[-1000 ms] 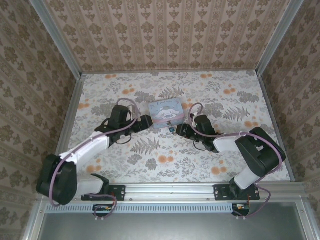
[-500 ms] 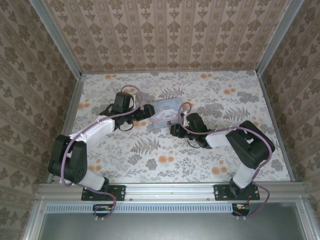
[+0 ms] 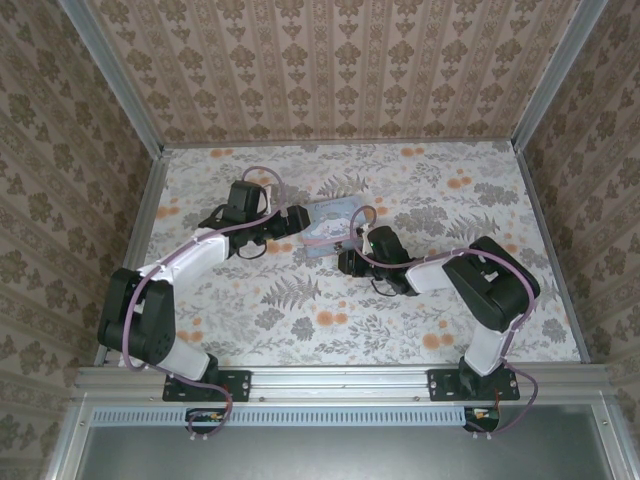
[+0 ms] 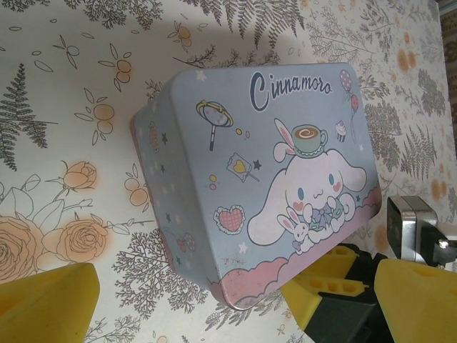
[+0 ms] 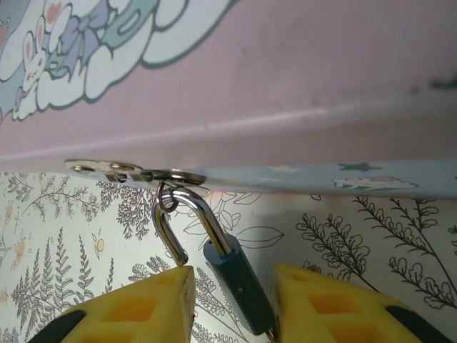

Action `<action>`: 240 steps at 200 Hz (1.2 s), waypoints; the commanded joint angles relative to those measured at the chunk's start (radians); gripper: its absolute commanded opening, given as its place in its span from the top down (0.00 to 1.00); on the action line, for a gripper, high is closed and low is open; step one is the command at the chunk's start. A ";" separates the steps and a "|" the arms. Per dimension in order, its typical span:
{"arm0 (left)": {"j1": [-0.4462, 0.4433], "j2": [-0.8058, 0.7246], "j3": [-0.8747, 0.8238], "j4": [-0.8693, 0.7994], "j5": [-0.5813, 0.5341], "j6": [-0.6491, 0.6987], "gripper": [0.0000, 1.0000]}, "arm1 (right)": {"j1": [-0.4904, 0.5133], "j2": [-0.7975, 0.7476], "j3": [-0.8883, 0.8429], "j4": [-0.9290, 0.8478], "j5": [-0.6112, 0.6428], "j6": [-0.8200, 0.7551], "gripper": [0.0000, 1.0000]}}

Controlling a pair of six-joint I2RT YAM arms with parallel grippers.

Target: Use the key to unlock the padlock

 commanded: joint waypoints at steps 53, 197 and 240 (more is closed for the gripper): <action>0.015 0.009 0.023 -0.011 0.033 0.021 0.00 | 0.000 -0.009 -0.036 0.017 0.020 -0.017 0.59; 0.014 0.020 0.022 0.006 0.045 0.015 0.00 | -0.034 0.015 -0.085 0.128 -0.033 0.021 0.65; 0.013 0.031 0.025 0.009 0.051 0.018 0.00 | -0.034 0.043 -0.060 0.135 -0.045 0.038 0.70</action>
